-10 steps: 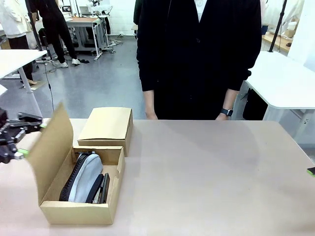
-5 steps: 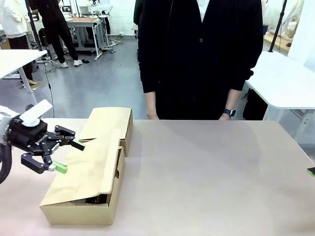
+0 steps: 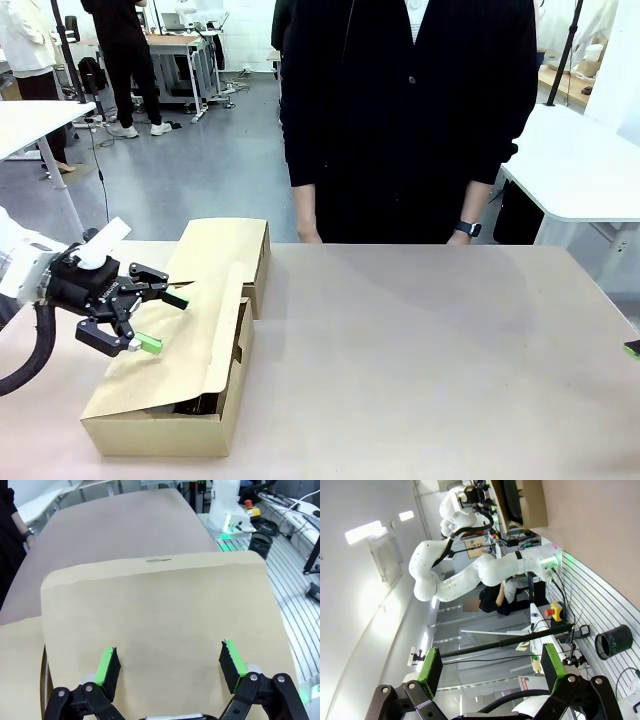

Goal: Place items inside the box.
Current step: Close the lid of the Mailer Box closest to the robot.

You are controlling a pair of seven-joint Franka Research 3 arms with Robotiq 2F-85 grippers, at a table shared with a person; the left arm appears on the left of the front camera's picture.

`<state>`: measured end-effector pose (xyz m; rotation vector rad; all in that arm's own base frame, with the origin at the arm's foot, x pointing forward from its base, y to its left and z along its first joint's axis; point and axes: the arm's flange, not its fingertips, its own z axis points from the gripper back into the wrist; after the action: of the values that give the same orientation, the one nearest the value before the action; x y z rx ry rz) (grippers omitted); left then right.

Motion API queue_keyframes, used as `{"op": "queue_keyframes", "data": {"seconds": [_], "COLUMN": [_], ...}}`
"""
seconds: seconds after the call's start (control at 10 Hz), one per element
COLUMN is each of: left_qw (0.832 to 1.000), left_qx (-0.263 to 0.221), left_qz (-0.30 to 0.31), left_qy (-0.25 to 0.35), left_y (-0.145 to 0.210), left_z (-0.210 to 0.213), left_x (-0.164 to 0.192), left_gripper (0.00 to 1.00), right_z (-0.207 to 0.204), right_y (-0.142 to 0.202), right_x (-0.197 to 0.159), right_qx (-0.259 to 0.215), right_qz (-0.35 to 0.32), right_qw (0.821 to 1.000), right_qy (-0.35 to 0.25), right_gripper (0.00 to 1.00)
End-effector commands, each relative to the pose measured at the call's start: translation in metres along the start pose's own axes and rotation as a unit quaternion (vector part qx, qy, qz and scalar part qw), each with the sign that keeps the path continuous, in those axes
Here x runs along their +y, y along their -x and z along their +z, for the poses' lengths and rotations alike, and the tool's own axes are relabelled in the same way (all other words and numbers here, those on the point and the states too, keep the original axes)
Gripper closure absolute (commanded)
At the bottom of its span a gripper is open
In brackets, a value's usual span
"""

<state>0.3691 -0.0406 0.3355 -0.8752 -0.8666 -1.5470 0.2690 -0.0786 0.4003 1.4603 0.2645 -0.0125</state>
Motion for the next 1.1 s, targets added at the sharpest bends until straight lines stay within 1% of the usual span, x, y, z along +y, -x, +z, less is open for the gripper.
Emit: {"op": "queue_keyframes", "data": {"seconds": [0.0,0.1,0.4,0.6,0.7,0.9,1.0], "left_qw": [1.0,1.0,1.0,1.0,0.999,0.997,0.99], "left_qx": [0.013,0.027,0.026,0.012,-0.005,-0.019,-0.029], "left_qz": [-0.005,-0.004,-0.003,-0.001,0.005,0.062,0.135], "left_qy": [-0.021,-0.014,-0.016,-0.023,-0.032,-0.04,-0.001], "left_y": [0.003,0.006,0.006,-0.001,-0.01,-0.031,-0.037], "left_z": [-0.052,-0.055,-0.052,-0.044,-0.031,0.009,0.036], "left_x": [-0.109,-0.109,-0.109,-0.109,-0.107,-0.104,-0.099], "left_gripper": [0.0,0.0,0.0,0.0,0.0,0.0,0.0], "right_z": [0.0,0.0,0.0,0.0,0.0,0.0,0.0], "right_y": [0.001,0.001,0.001,0.001,0.001,0.001,0.001], "right_x": [0.005,0.005,0.005,0.005,0.005,0.005,0.005], "right_qx": [-0.002,-0.002,-0.002,-0.002,-0.002,-0.002,-0.002], "right_qz": [0.001,0.001,0.001,0.001,0.001,0.001,0.001], "right_qw": [1.0,1.0,1.0,1.0,1.0,1.0,1.0], "right_qy": [-0.005,-0.005,-0.005,-0.005,-0.005,-0.005,-0.005], "right_gripper": [0.0,0.0,0.0,0.0,0.0,0.0,0.0]}}
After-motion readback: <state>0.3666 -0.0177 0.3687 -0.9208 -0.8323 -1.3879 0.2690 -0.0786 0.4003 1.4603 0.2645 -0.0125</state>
